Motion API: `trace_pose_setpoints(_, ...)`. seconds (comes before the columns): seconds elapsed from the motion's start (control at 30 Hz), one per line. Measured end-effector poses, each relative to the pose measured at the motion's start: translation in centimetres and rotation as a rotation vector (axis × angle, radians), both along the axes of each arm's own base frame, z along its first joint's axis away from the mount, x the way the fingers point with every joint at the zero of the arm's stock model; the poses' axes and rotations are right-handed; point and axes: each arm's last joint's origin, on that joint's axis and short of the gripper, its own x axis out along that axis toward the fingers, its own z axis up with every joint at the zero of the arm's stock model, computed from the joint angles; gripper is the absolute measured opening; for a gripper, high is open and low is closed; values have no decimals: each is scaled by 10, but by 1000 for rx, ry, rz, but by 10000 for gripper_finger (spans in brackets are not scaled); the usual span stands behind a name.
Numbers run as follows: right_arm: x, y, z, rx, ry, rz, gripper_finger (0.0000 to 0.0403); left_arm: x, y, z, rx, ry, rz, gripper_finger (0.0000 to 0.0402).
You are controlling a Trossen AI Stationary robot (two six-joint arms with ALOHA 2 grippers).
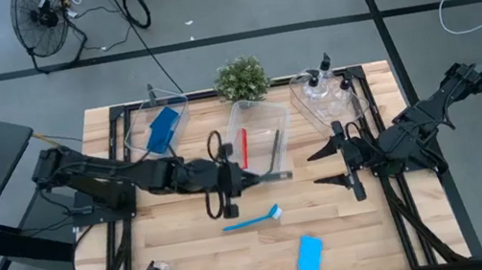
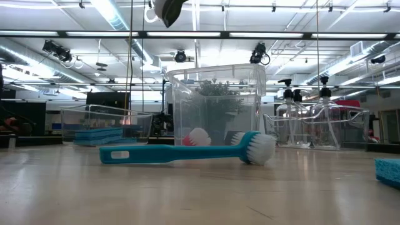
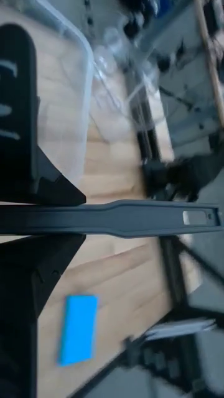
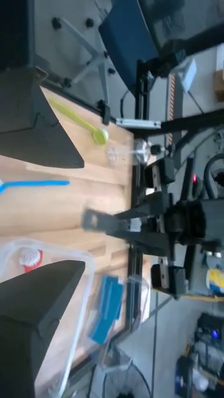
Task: Pick & Place Kitchen Sink Supplies
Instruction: Put the gray dish brush into the transparent container
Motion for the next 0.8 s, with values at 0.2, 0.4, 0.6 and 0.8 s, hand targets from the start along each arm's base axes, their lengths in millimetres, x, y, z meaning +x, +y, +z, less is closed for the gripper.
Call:
trace_pose_setpoints(0.2,1,-1,2,-24,-22,-18,256,-6,16,20,-135,-103,95,65)
trace_pose_setpoints(0.4,1,-1,2,-53,-32,-36,256,-7,36,34,-247,-215,201,69)
trace_pose_setpoints(0.6,1,-2,4,-57,-50,-76,256,-4,57,34,-460,-241,304,67)
trace_pose_setpoints(0.8,2,-3,5,-57,-69,-108,256,-4,79,35,-710,-289,433,73)
